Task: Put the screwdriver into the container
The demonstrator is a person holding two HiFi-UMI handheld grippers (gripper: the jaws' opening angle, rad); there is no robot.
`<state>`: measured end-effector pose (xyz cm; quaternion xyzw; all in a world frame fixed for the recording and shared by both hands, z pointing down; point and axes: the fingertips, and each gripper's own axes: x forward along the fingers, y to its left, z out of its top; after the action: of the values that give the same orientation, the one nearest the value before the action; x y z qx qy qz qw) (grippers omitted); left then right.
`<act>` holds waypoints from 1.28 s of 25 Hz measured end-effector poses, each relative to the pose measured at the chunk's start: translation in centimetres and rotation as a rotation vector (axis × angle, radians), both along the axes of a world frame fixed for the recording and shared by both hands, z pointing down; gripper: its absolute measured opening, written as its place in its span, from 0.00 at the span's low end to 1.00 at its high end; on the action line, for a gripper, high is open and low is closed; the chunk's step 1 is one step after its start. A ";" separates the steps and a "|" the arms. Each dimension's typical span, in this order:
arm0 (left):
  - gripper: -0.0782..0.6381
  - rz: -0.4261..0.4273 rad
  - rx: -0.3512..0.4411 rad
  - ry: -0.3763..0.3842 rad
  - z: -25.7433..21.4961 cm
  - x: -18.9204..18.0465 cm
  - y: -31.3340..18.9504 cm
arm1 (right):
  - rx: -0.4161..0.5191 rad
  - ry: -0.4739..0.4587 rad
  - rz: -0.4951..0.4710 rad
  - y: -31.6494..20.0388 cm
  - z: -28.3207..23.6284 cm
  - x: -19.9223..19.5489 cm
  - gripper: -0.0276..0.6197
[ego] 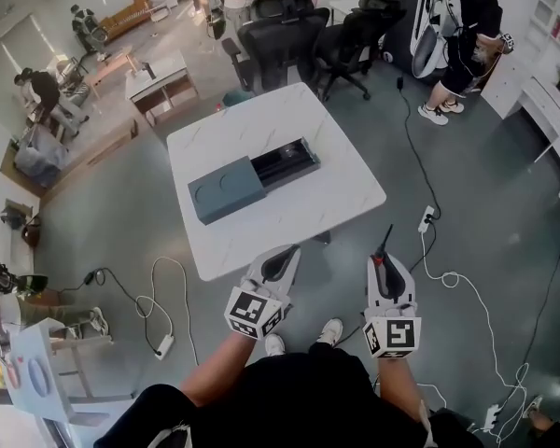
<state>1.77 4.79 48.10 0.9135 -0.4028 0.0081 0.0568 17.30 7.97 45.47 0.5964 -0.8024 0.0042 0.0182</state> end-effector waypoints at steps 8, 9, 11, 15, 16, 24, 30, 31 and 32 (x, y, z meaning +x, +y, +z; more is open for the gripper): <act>0.12 -0.068 -0.008 -0.030 0.3 2.9 -2.0 | -0.008 -0.027 -0.062 -2.8 0.7 3.2 0.19; 0.12 -0.078 -0.007 -0.033 0.3 3.1 -2.2 | -0.007 -0.028 -0.071 -3.1 0.7 3.5 0.19; 0.12 -0.102 -0.002 -0.043 0.3 3.4 -2.9 | -0.004 -0.029 -0.089 -3.7 0.7 4.0 0.19; 0.12 -0.133 0.003 -0.056 -0.3 3.7 -4.0 | 0.002 -0.030 -0.104 -4.9 0.4 4.7 0.19; 0.12 -0.138 0.003 -0.059 -0.4 3.7 -4.1 | 0.005 -0.035 -0.109 -5.1 0.3 4.8 0.19; 0.12 -0.163 0.000 -0.057 -0.2 2.7 -5.7 | 0.014 -0.057 -0.120 -7.7 0.2 3.9 0.19; 0.12 -0.166 0.012 -0.039 -0.5 1.4 -9.0 | 0.013 -0.065 -0.145 -11.1 -0.4 1.9 0.19; 0.12 -0.166 0.016 -0.037 -0.6 1.1 -9.6 | 0.008 -0.070 -0.147 -11.7 -0.4 1.6 0.19; 0.12 -0.166 0.018 -0.036 -0.6 0.8 -10.3 | 0.004 -0.073 -0.148 -12.5 -0.4 1.3 0.19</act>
<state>2.60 -5.47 47.46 0.8772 -0.4780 0.0163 0.0418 18.57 -4.49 45.09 0.5351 -0.8444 0.0232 -0.0119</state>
